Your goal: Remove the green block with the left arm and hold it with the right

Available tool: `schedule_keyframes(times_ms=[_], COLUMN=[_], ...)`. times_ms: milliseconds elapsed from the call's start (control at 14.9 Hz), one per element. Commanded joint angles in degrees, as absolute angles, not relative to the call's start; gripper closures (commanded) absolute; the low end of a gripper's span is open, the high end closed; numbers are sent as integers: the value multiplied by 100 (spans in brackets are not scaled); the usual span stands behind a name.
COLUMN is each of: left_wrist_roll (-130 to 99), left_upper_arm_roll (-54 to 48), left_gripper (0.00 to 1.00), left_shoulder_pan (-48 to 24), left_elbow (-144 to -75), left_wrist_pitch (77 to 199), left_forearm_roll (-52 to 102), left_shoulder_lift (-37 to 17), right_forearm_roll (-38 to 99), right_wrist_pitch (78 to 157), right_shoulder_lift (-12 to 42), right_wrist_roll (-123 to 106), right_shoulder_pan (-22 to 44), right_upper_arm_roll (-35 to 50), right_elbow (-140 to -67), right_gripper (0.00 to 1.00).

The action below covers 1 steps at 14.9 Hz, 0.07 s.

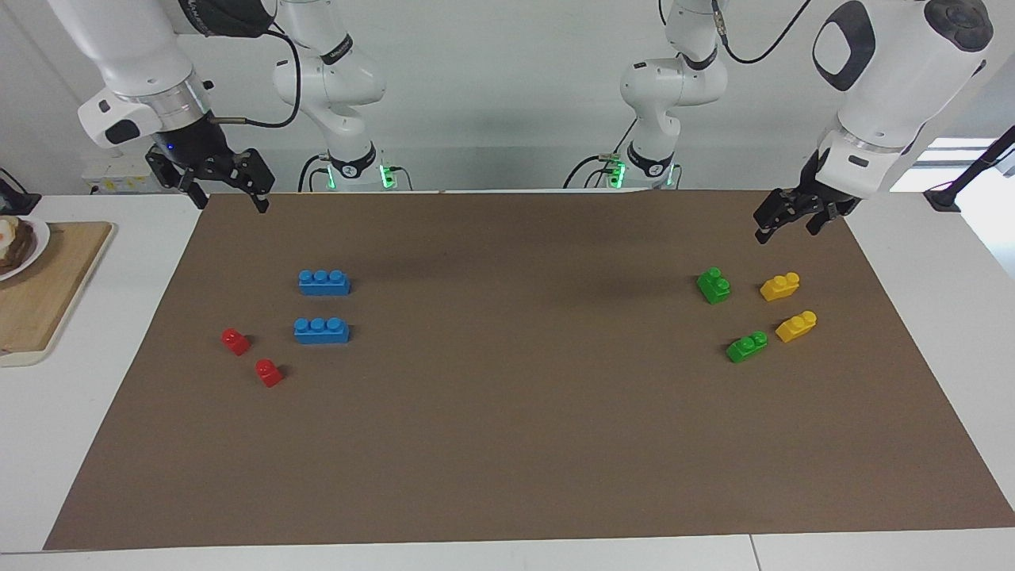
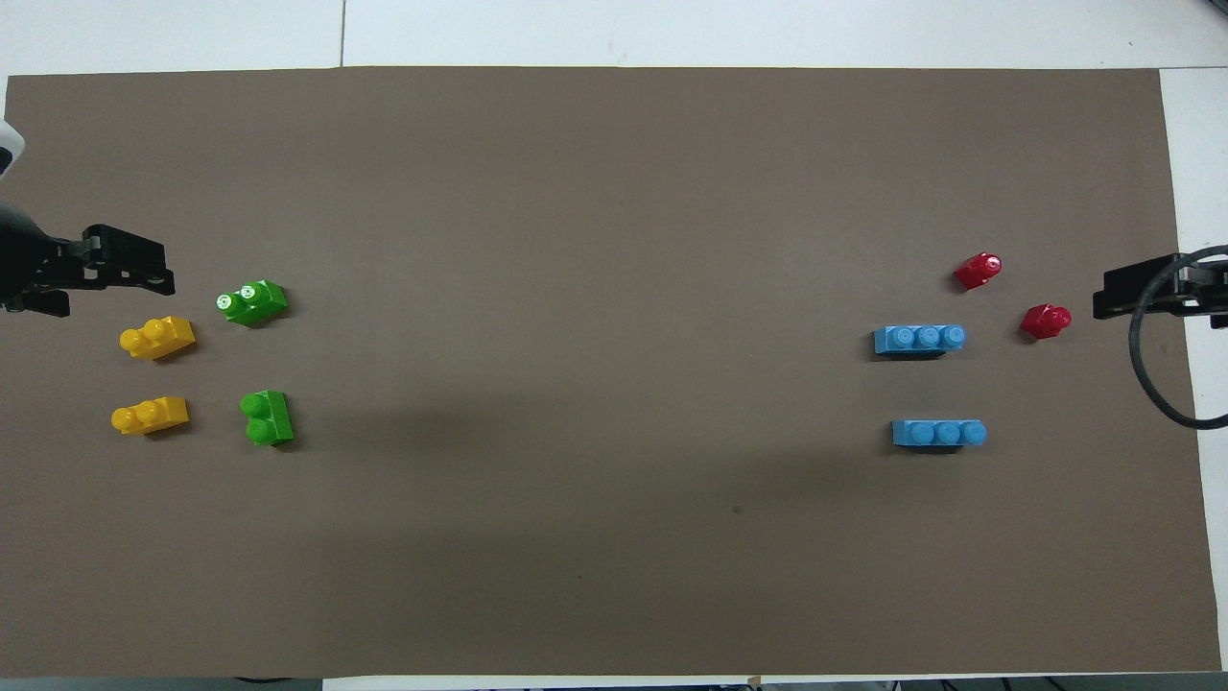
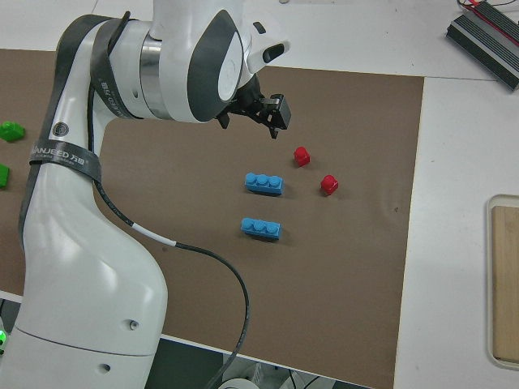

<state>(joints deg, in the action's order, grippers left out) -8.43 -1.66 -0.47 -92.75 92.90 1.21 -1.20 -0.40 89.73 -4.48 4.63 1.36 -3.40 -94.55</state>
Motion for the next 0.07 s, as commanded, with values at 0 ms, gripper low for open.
schedule_keyframes(times_ms=[0], left_wrist_roll=[-765], left_upper_arm_roll=[-105], left_gripper=[0], left_shoulder_pan=[-123], left_elbow=[-9220], left_wrist_pitch=[9334], left_forearm_roll=[70], left_shoulder_lift=[-158], right_forearm_roll=[-176], right_wrist_pitch=[8824], right_shoulder_lift=[-448], right_wrist_roll=[308], right_shoulder_pan=[141], right_upper_arm_roll=[-369], right_elbow=[-9387], right_gripper=[0])
